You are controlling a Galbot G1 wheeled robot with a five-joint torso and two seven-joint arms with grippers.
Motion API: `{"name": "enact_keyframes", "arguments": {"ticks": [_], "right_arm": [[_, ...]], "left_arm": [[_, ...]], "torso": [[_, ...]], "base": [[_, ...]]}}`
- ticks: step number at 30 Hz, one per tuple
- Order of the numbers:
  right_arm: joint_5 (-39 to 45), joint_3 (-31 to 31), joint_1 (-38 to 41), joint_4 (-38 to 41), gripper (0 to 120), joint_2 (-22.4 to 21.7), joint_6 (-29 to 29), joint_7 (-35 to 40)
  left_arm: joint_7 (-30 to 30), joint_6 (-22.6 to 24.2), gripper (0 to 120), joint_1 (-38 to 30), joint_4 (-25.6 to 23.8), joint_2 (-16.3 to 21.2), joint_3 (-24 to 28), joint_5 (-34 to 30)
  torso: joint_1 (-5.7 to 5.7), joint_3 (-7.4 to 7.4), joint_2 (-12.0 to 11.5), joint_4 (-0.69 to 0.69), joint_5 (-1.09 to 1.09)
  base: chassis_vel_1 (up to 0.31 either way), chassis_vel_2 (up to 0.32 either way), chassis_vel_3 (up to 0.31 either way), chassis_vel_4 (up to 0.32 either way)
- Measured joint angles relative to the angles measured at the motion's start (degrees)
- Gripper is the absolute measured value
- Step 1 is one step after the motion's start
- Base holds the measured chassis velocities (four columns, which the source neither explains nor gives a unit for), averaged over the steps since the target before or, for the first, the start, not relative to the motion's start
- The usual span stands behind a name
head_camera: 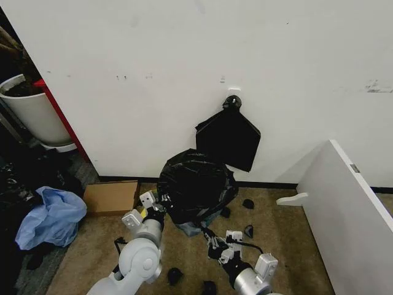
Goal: Place the garbage bag over the trash bin.
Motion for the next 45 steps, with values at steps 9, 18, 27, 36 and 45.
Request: {"name": "enact_keyframes", "arguments": {"ticks": [9, 18, 27, 36, 45], "right_arm": [[-1.6, -0.6, 4.0, -6.2, 0, 0.9, -1.7, 2.1], [-2.8, -0.2, 10.7, -13.9, 0, 3.0, -1.8, 4.1], [-4.3, 0.7, 12.3, -16.7, 0, 3.2, -1.8, 5.9], [-8.5, 0.8, 8.8, -14.3, 7, 1.9, -0.7, 4.3], [-13.8, 1.9, 1.4, -10.3, 39, -0.5, 1.9, 2.5]], "left_arm": [[-0.3, 0.5, 0, 0.8, -1.2, 0.4, 0.4, -1.5], [-0.8, 2.3, 0, 2.5, -3.5, 1.4, 0.2, -3.7], [-1.1, 3.3, 0, 3.7, -4.4, 1.7, 0.1, -4.0], [-1.2, 3.3, 0, 3.6, -3.9, 1.5, -0.1, -3.3], [-1.3, 2.2, 0, 2.7, -2.2, 1.0, -0.3, -2.4]], "torso": [[0.0, 0.0, 0.0, 0.0, 0.0], [0.0, 0.0, 0.0, 0.01, 0.01], [0.0, 0.0, 0.0, 0.01, 0.0], [0.0, 0.0, 0.0, 0.0, 0.0], [0.0, 0.0, 0.0, 0.0, 0.0]], "base": [[0.0, 0.0, 0.0, 0.0], [0.0, 0.0, 0.0, 0.0], [0.0, 0.0, 0.0, 0.0], [0.0, 0.0, 0.0, 0.0], [0.0, 0.0, 0.0, 0.0]]}}
